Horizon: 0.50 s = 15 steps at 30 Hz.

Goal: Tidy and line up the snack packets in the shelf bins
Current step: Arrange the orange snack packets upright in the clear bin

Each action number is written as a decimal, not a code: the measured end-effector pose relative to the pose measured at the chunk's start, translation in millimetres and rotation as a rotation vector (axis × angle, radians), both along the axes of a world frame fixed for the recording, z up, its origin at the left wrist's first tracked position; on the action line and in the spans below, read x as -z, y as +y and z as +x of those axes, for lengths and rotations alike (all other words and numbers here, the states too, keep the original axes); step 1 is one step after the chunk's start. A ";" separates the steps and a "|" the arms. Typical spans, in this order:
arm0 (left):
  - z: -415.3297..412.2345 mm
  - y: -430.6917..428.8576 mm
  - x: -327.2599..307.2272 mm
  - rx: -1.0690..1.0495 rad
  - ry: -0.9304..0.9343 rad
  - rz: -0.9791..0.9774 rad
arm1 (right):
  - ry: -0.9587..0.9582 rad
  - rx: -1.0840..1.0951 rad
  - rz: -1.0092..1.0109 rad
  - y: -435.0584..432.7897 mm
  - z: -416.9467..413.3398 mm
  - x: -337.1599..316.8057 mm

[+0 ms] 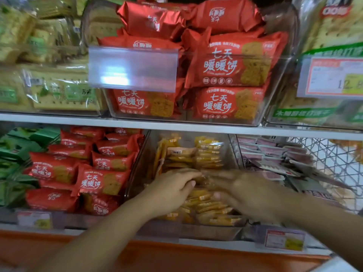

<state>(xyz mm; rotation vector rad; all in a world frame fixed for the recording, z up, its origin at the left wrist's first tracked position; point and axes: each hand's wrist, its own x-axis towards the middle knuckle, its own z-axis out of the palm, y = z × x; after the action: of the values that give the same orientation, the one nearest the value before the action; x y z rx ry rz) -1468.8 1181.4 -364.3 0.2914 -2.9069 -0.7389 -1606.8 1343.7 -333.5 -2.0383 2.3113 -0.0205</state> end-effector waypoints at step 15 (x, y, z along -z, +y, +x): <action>-50.9 -52.6 -5.1 -0.021 -0.072 0.005 | -0.141 0.000 0.037 -49.9 -24.2 30.4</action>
<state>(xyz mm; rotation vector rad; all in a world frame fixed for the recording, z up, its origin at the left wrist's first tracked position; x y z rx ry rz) -1519.6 1128.9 -359.2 0.3552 -2.9646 -0.7476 -1631.0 1293.8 -363.9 -1.9519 2.2102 -0.1165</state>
